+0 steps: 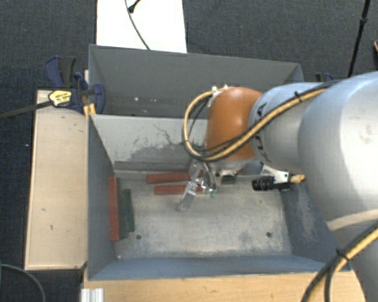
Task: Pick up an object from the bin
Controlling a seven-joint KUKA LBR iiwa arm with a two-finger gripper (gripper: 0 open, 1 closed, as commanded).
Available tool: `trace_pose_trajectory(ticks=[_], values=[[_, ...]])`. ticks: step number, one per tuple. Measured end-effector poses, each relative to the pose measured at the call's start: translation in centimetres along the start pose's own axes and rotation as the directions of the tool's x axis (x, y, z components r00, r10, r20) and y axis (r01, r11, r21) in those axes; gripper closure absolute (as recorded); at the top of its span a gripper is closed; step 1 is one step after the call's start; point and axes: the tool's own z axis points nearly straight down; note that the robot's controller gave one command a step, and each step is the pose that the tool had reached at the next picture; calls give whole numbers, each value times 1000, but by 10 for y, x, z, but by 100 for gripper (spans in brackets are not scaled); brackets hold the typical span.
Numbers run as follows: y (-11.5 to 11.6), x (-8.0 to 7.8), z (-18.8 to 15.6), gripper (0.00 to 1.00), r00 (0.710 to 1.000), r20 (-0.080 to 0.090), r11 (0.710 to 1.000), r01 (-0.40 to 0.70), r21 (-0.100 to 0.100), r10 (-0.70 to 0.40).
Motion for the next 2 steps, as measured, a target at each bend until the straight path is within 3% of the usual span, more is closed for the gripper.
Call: trace_pose_trajectory(ticks=[1,2], values=[[2,-1,-3,100,1000,3,1000,-3,-2,3],[-38,4,-195,100,995,6,995,98,-1,-98]])
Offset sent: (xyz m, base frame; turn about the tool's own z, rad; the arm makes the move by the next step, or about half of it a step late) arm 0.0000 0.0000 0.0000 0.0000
